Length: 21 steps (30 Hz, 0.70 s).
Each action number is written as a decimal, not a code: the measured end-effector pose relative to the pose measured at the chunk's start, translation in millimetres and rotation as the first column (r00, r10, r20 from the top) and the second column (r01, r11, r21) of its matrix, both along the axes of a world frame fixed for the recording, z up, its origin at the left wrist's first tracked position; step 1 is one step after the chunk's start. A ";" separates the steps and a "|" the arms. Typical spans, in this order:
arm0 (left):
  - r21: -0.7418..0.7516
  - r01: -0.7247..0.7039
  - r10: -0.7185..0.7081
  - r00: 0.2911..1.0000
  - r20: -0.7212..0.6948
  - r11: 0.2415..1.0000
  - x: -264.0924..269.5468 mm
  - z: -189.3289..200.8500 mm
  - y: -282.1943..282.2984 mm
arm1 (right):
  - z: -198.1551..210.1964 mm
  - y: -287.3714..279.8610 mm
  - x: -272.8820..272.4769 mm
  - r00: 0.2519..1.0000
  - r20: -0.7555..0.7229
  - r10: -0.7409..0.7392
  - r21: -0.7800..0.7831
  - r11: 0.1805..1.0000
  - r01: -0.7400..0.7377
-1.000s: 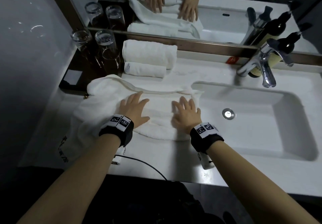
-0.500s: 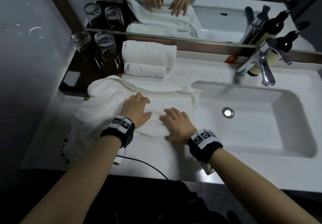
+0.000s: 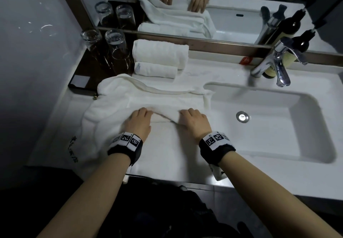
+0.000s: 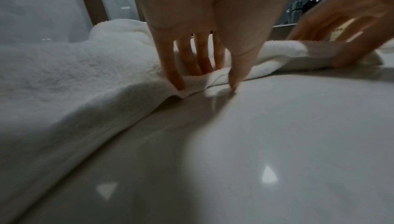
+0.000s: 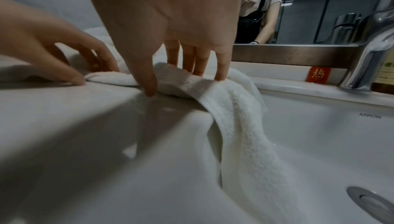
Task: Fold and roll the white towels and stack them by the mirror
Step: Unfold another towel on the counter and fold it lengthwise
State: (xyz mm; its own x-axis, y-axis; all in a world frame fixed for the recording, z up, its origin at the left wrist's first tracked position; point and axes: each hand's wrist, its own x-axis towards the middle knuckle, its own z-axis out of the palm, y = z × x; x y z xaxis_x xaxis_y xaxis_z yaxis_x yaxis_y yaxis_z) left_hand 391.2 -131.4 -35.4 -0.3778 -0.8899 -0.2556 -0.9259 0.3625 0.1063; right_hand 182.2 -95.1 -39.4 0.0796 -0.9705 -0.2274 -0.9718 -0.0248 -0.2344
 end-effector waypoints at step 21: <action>0.196 0.003 0.021 0.992 -0.123 0.981 24.3 10.4 -16.9 | 8.9 8.5 23.8 0.998 0.063 0.029 -0.007 1.000 -0.028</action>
State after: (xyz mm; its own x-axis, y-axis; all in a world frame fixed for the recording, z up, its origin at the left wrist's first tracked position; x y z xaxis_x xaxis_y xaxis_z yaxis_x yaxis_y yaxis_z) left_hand 415.5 -148.2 -25.1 -0.4095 -0.8309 -0.3767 -0.9043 0.3150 0.2881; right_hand 206.0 -86.5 -30.5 0.1215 -0.9689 -0.2154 -0.9539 -0.0539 -0.2953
